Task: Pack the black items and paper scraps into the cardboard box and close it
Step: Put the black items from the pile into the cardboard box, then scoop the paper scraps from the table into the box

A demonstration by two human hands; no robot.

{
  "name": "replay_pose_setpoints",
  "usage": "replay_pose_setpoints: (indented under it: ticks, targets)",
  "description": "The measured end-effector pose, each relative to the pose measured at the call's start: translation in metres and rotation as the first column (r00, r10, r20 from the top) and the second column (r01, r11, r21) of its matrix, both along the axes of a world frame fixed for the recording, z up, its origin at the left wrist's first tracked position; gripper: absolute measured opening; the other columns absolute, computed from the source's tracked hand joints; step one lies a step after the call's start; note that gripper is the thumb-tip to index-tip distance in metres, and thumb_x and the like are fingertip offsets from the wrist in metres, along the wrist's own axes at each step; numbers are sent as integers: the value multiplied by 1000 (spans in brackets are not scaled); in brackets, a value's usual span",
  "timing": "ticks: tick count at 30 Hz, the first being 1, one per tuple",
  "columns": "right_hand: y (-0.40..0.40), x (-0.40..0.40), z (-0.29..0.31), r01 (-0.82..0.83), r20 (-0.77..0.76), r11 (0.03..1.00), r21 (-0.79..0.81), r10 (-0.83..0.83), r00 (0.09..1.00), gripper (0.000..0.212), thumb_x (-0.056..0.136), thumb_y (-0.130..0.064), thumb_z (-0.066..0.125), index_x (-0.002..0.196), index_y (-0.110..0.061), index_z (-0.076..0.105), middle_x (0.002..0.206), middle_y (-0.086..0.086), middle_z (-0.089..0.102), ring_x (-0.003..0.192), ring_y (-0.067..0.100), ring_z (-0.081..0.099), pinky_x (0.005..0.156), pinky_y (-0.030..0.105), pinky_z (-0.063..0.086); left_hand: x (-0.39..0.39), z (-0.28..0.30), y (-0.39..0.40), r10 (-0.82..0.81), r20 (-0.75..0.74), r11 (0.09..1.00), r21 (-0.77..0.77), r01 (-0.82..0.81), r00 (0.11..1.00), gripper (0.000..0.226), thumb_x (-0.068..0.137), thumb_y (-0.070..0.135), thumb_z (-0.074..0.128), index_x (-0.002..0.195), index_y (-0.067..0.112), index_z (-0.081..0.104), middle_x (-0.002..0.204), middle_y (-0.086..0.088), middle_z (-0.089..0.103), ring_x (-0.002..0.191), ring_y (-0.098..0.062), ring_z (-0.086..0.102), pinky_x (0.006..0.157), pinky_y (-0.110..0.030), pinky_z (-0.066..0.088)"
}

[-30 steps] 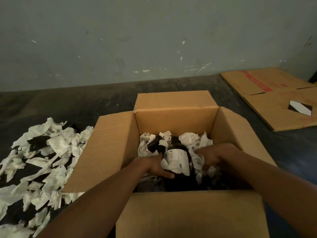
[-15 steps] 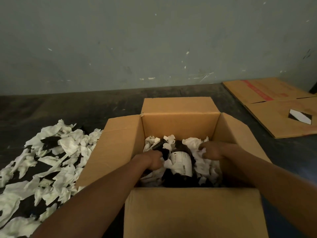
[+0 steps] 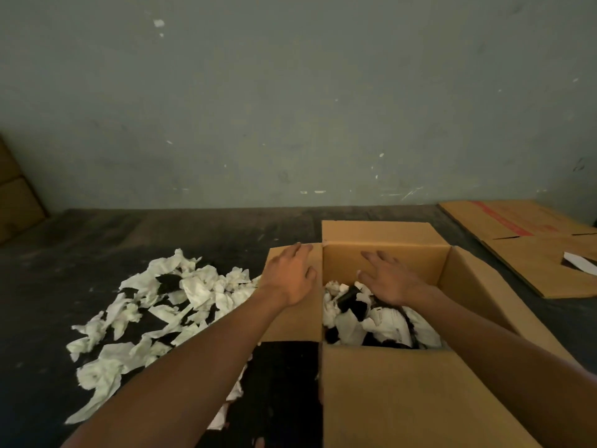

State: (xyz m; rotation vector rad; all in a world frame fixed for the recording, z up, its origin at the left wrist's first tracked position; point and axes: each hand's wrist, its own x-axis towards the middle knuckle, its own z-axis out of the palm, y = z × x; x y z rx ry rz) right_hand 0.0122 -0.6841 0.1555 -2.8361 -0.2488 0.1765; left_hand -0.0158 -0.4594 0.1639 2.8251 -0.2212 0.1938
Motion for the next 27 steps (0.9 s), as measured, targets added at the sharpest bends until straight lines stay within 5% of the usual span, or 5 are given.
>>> replay_pose_setpoints:
  ticks: [10,16,23,27]
  targets:
    - [193,-99,-7,-130,47,987,98,125,991,58,98,-46,38,151,-30,20,161,10,14,146,33,17,117,44,20,-119,-39,207,169,-59,983,-66,-172,984,61,98,44,42,152,24,23,161,-8,21,147,-27,22,115,-51,28]
    - [280,-169,-67,-185,10,960,209,187,982,62,96,-52,41,151,-36,18,162,5,8,147,28,12,116,48,23,-201,-89,302,275,-190,947,-115,-300,942,71,95,53,45,154,31,14,164,-5,9,150,-30,6,119,-54,18]
    - [298,-220,-159,-92,-85,988,122,102,991,82,87,-67,42,149,-44,-6,162,3,-13,148,30,-6,119,50,15,-264,-164,359,399,-428,880,-69,-470,811,109,78,75,53,152,35,-16,163,-7,-15,148,-38,-11,118,-59,5]
    - [290,-218,-194,53,-162,997,55,-43,986,87,81,-79,24,146,-44,-20,159,6,-23,147,33,-12,118,56,5,-275,-199,366,438,-509,849,-35,-526,741,139,55,89,59,146,35,-31,159,-9,-27,144,-42,-21,115,-62,-2]
